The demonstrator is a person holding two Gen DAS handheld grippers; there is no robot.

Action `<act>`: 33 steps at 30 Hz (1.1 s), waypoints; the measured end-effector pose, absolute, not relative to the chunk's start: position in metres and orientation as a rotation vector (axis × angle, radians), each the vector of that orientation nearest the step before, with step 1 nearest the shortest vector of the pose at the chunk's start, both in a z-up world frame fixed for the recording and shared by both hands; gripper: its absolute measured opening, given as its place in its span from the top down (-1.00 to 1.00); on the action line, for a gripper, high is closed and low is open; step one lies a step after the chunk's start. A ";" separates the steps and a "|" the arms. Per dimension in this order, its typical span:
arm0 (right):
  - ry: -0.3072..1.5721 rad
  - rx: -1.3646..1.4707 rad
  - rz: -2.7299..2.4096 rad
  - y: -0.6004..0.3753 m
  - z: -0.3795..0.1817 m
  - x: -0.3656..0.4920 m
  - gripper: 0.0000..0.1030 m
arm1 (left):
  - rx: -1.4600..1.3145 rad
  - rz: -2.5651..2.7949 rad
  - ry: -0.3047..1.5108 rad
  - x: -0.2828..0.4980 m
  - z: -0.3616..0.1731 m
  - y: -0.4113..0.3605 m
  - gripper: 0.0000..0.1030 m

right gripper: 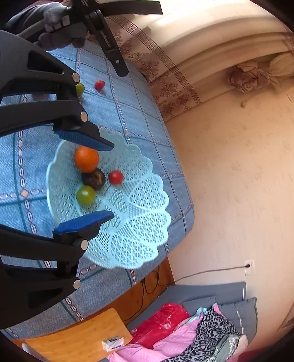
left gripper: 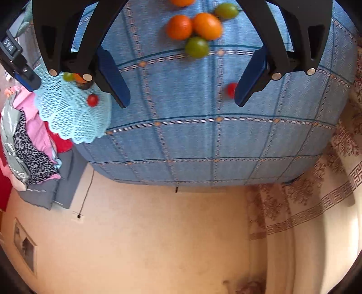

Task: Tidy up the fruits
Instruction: 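Move the left tool to a red tomato while the right tool approaches an orange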

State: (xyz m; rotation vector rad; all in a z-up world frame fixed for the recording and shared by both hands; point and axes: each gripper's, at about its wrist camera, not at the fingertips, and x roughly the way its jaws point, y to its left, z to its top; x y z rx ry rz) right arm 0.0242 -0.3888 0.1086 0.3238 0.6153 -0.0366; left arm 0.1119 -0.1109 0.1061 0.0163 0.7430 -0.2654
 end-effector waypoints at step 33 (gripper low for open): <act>0.862 0.211 0.300 -0.265 0.076 0.076 -0.29 | -0.009 -0.182 1.030 0.209 0.014 -0.040 -0.19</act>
